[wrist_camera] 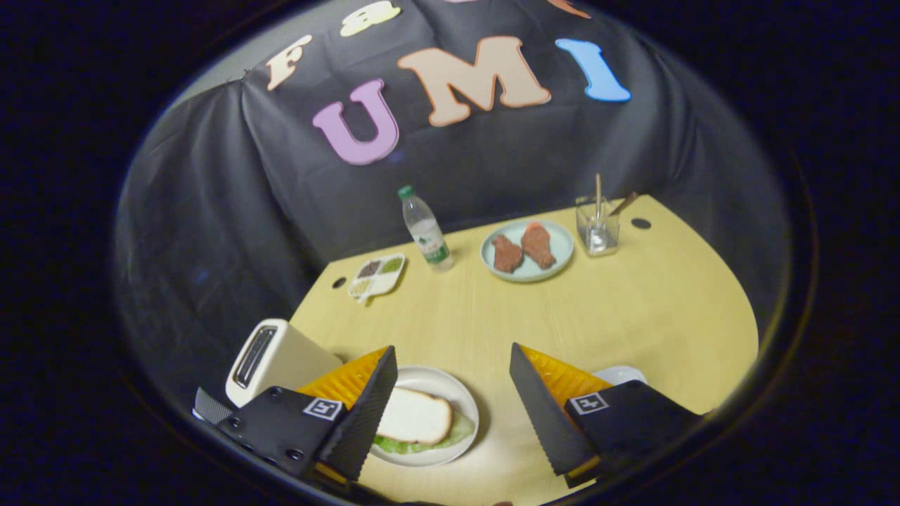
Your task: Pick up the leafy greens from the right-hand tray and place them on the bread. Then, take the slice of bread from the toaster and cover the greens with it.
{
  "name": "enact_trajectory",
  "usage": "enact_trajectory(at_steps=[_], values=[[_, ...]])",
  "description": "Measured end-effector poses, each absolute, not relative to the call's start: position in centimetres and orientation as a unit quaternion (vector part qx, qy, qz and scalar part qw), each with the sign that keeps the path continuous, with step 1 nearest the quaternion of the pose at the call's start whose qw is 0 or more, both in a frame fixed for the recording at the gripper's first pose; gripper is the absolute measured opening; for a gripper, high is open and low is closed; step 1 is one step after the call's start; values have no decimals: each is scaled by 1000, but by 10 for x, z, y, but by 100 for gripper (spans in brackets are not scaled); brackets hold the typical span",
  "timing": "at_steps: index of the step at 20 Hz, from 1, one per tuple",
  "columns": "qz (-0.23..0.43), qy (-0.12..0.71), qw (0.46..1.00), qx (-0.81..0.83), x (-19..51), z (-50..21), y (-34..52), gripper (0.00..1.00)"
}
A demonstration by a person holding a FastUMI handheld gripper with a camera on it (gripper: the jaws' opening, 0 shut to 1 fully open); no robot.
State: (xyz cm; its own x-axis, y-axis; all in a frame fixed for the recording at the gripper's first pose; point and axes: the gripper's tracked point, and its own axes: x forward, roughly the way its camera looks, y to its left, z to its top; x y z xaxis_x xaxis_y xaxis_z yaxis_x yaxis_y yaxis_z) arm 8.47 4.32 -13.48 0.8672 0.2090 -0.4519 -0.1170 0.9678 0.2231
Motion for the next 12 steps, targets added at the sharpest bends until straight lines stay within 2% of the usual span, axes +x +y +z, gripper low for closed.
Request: enact_trajectory(at_steps=[7,12], values=[[37,69,995,67,91,-23,14,100],[25,-24,999,41,77,37,12,100]])
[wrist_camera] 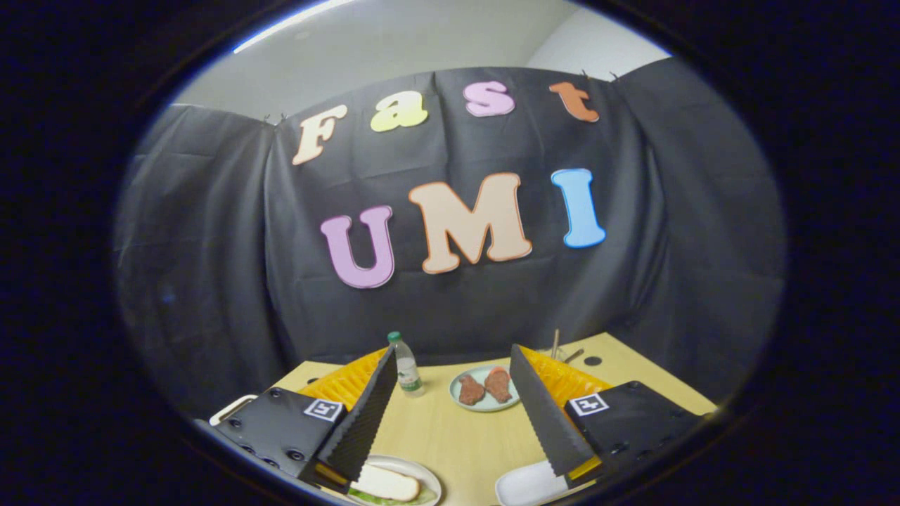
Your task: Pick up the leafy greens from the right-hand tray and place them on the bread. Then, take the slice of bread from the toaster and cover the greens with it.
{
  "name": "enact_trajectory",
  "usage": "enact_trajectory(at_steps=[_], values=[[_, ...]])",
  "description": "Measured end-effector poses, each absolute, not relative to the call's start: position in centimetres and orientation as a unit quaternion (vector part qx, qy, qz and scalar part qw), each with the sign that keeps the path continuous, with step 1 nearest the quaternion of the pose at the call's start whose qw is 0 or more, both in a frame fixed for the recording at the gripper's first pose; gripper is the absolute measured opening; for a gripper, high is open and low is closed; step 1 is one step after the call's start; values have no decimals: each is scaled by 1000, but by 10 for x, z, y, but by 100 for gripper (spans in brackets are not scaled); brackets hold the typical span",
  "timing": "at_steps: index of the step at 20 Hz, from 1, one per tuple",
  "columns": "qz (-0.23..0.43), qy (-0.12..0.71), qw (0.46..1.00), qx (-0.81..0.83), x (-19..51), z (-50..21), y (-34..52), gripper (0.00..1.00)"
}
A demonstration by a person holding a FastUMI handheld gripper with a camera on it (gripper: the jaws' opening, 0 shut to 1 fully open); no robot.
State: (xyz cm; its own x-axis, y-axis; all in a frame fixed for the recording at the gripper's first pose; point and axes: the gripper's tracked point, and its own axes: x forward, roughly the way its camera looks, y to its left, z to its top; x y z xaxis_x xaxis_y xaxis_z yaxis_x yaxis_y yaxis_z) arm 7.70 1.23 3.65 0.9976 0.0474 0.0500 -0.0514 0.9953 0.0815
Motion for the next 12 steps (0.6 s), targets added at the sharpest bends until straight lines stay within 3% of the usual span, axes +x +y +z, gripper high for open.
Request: enact_trajectory(at_steps=[5,12], values=[[11,-88,996,11,52,76,9,100],[0,-112,993,24,34,97,12,100]])
